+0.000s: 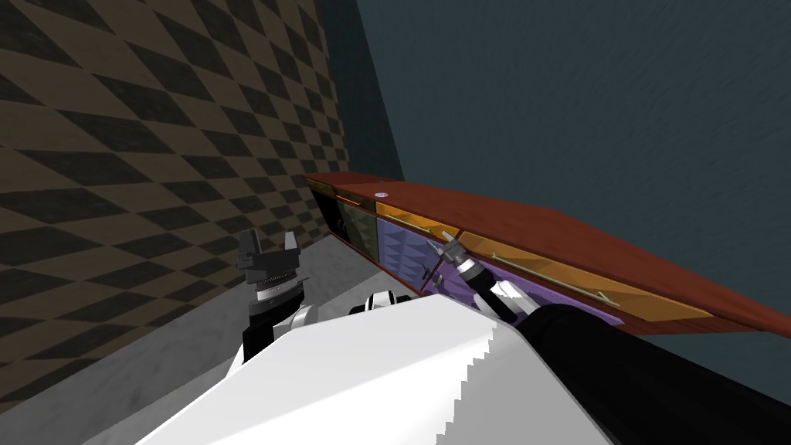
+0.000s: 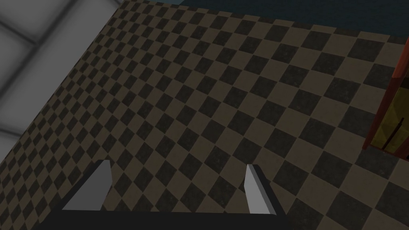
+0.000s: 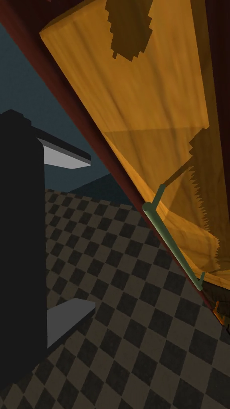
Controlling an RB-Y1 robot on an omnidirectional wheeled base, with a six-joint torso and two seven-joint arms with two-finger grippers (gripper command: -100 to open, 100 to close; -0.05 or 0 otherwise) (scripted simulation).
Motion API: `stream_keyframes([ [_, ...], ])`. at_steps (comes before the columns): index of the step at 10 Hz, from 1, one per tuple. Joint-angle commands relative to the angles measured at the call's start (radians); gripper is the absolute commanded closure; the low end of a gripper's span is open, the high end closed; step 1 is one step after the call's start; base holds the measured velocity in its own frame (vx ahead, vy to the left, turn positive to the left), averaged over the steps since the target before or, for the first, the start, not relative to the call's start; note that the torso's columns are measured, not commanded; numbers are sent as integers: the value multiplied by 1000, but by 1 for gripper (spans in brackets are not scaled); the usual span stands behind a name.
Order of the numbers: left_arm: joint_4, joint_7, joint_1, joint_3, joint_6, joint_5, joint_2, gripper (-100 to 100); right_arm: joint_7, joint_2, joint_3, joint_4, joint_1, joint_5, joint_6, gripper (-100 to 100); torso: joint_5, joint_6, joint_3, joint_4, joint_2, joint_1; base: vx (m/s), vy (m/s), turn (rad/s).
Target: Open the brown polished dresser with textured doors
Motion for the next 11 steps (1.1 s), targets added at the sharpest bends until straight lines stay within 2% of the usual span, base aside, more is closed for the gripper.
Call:
stream_keyframes([
  [1,0,0,0,0,0,0,0,0,79,-79,-32,10,27,45,47,-100,0,0,0,0,0,0,31,64,-31],
  [3,0,0,0,0,0,0,0,0,137,-141,-54,15,48,82,85,-100,0,0,-1,0,-1,1,36,71,-30],
  [4,0,0,0,0,0,0,0,0,141,-148,-54,15,48,82,85,-100,0,0,0,0,0,0,17,40,-13],
  [6,0,0,0,0,0,0,0,0,203,-217,-77,22,70,121,126,-100,0,0,0,0,1,-1,13,46,-30],
  [7,0,0,0,0,0,0,0,0,230,-247,-89,25,81,141,146,-100,0,0,0,0,0,0,32,72,-39],
  [8,0,0,0,0,0,0,0,0,238,-263,-89,25,81,141,146,-100,0,0,-1,0,-1,1,25,47,-10],
  [10,0,0,0,0,0,0,0,0,302,-327,-113,32,103,180,188,-100,0,0,0,0,0,-1,19,48,-25],
  [11,0,0,0,0,0,0,0,0,303,-343,-113,32,103,180,188,-100,0,0,0,0,0,0,14,44,-17],
])
